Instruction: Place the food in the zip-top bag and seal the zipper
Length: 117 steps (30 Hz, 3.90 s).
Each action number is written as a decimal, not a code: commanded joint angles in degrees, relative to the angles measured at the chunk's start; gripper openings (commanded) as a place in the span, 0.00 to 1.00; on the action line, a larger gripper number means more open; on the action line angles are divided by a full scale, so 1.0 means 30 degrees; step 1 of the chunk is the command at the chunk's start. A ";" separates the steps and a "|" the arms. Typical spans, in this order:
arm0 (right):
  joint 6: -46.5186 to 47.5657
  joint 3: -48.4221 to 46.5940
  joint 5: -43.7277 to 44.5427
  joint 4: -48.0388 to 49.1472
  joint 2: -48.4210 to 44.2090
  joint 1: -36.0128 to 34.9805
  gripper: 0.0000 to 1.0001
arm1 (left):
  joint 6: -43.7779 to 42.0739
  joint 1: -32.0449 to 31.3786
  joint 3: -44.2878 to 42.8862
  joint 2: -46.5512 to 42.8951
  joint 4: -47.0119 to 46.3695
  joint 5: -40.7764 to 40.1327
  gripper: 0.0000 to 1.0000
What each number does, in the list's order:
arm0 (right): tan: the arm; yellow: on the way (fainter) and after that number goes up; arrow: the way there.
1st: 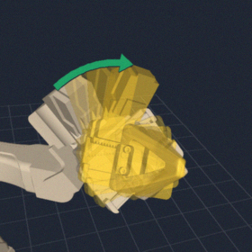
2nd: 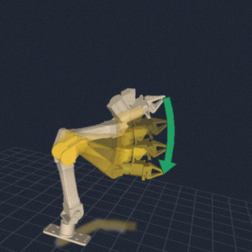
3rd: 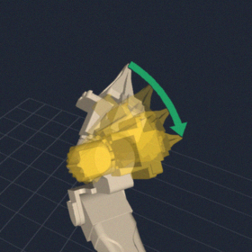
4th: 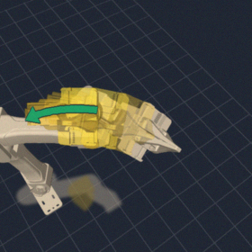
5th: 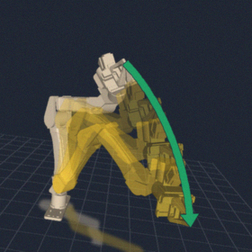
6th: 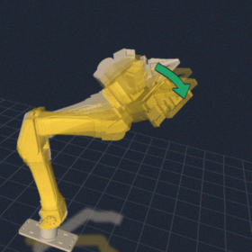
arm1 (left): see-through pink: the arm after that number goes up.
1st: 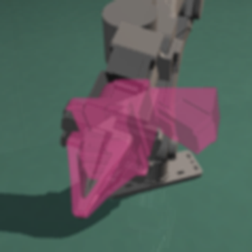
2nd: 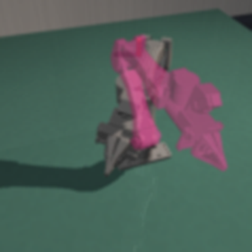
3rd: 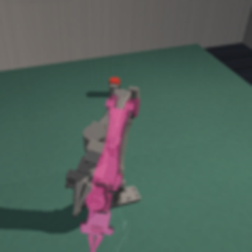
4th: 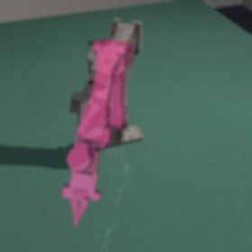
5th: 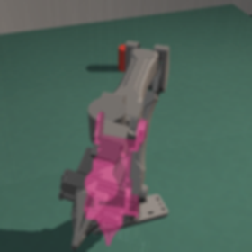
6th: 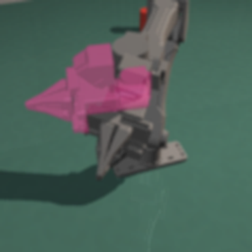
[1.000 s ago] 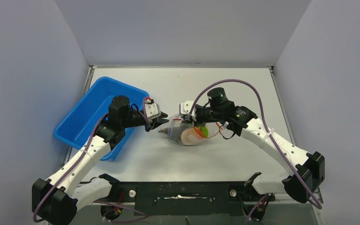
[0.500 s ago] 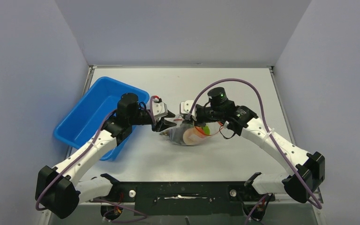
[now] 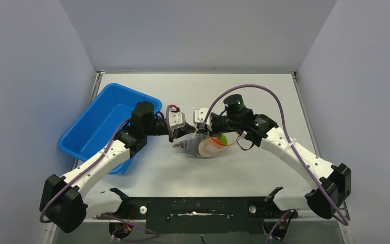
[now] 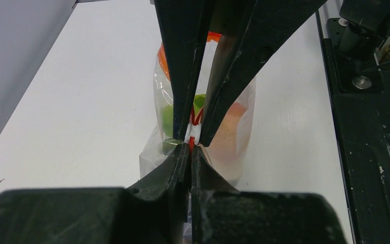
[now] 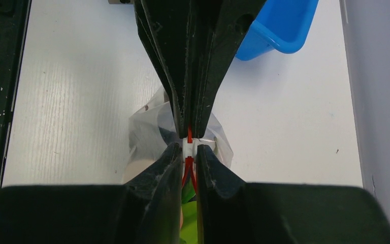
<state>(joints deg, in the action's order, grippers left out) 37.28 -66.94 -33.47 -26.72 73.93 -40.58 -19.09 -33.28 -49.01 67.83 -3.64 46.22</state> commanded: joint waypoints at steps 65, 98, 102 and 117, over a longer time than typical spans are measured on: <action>0.1186 0.0121 0.0653 -0.3852 -0.3600 0.5941 0.00 | -0.4259 0.5824 -0.1426 -0.3278 0.6326 -0.0054 0.00; -0.5007 -0.0246 -0.0185 -0.3319 -0.4159 0.7826 0.00 | -0.3021 0.6204 -0.1013 -0.3290 0.4764 -0.0765 0.20; -0.7748 0.0083 -0.0480 -0.1852 -0.4144 0.7831 0.00 | -0.2473 0.6200 -0.1009 -0.3370 0.4281 -0.1376 0.42; -1.2696 -0.1226 0.4755 -0.1496 -0.1298 0.8346 0.00 | -0.0913 0.6216 -0.0873 -0.3682 0.3329 -0.3746 0.58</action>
<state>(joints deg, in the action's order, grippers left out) 4.91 -66.43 -25.56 -33.91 67.46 -16.88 -23.81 -14.90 -50.94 58.02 9.65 37.32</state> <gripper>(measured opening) 0.122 0.566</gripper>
